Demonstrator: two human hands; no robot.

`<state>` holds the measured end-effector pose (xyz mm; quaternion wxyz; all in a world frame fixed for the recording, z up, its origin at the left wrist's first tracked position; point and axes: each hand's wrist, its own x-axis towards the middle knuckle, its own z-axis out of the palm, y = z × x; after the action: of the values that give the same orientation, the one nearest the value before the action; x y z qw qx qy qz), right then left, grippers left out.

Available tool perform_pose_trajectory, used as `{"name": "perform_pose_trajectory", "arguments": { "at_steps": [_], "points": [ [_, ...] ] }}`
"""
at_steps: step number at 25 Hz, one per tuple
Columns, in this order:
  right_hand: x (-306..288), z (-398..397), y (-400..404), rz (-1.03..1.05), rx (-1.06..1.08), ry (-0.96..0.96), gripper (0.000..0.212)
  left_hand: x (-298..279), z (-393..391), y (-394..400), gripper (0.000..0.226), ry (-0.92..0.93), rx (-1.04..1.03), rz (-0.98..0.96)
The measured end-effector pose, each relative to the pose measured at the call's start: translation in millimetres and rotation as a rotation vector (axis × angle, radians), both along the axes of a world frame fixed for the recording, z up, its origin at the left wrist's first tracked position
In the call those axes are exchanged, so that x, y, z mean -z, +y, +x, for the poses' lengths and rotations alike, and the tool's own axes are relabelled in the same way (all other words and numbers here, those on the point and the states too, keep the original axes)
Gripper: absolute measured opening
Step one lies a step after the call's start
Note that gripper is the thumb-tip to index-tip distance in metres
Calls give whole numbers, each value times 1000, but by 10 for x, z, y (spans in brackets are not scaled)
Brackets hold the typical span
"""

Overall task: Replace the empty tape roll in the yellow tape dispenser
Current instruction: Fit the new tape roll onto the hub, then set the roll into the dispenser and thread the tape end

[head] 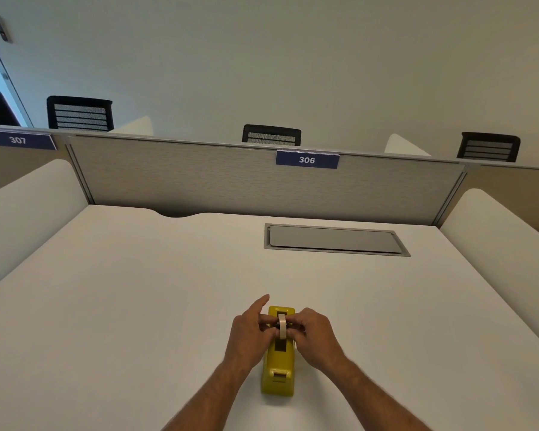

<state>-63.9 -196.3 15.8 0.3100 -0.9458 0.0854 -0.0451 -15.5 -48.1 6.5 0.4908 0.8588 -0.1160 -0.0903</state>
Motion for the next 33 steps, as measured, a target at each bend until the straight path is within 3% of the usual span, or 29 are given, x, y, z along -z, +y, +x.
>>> {"name": "perform_pose_trajectory", "arguments": {
  "at_steps": [15, 23, 29, 33],
  "points": [
    [30, 28, -46, -73, -45, 3, 21, 108, -16, 32, 68, -261, 135, 307],
    [27, 4, -52, -94, -71, -20, 22, 260, 7, 107, 57, -405, 164, 201],
    [29, 2, -70, -32, -132, -26, 50, 293, 39, 117, 77, -244, 217, 199],
    [38, 47, -88, -90, -181, -12, 39, 298, 71, 107, 63, -131, 197, 98]
  ]
}}
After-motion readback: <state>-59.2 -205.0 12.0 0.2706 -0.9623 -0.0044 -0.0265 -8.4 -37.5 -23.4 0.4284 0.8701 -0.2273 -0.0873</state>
